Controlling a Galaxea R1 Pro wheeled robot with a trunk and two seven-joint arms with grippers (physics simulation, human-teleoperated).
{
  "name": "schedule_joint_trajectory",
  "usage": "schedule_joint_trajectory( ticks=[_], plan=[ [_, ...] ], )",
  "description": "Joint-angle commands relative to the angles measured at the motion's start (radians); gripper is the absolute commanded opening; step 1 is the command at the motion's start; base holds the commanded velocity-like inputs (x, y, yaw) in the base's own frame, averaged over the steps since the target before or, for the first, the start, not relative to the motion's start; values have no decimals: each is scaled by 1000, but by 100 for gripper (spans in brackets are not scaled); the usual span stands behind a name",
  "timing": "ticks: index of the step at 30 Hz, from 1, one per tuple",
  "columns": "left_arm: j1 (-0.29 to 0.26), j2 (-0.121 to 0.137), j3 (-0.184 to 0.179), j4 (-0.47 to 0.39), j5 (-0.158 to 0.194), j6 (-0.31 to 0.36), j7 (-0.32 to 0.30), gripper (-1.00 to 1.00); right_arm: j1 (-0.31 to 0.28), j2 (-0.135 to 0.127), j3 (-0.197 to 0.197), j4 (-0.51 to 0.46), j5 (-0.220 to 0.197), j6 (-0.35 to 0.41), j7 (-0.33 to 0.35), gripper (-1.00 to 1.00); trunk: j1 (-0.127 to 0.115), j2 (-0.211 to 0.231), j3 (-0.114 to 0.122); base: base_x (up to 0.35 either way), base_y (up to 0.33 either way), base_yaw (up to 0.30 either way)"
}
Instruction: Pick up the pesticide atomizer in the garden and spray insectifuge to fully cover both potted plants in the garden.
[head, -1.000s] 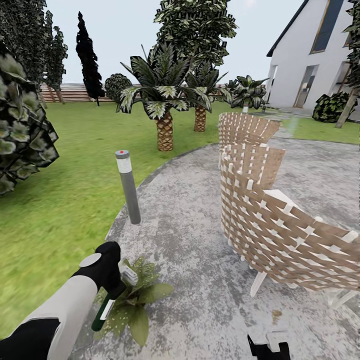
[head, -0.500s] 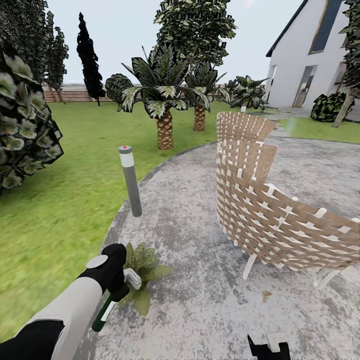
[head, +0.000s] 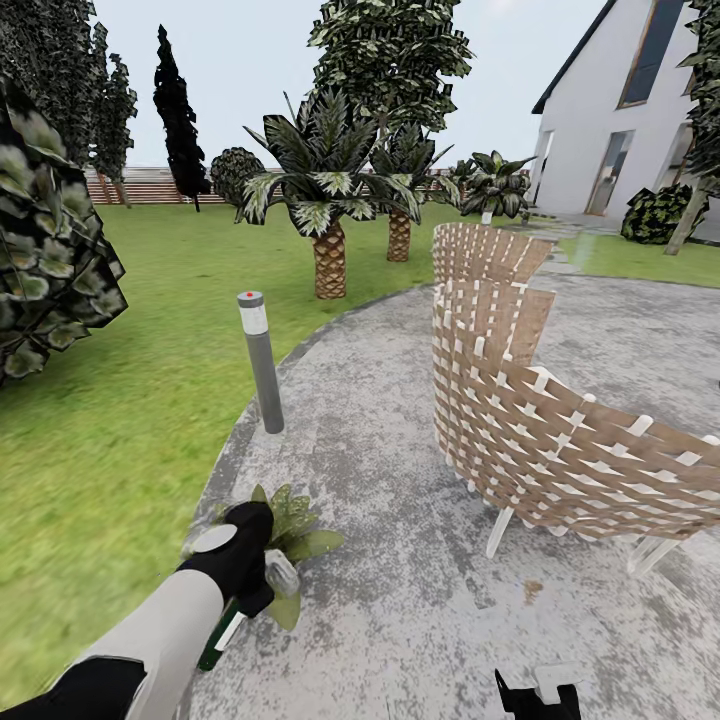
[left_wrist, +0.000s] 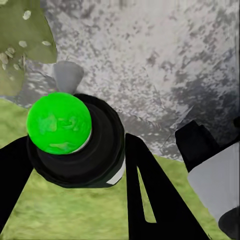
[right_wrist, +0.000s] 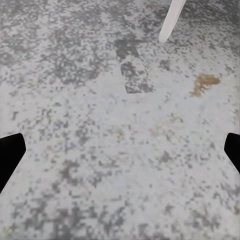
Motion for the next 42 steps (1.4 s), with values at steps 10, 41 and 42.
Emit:
schedule_joint_trajectory(
  ticks=[10, 41, 42],
  plan=[
    [3, 2, -22, 8, -15, 32, 6, -100, -1, 0, 7, 0, -11, -3, 3, 100, 0, 0, -1, 0, 0, 0],
    [44, 34, 143, 2, -18, 31, 17, -100, -1, 0, 7, 1, -8, -3, 3, 100, 0, 0, -1, -20, -6, 0],
    [46, 33, 142, 3, -17, 31, 17, -100, -1, 0, 7, 1, -8, -3, 3, 100, 0, 0, -1, -25, -8, 0]
  ],
)
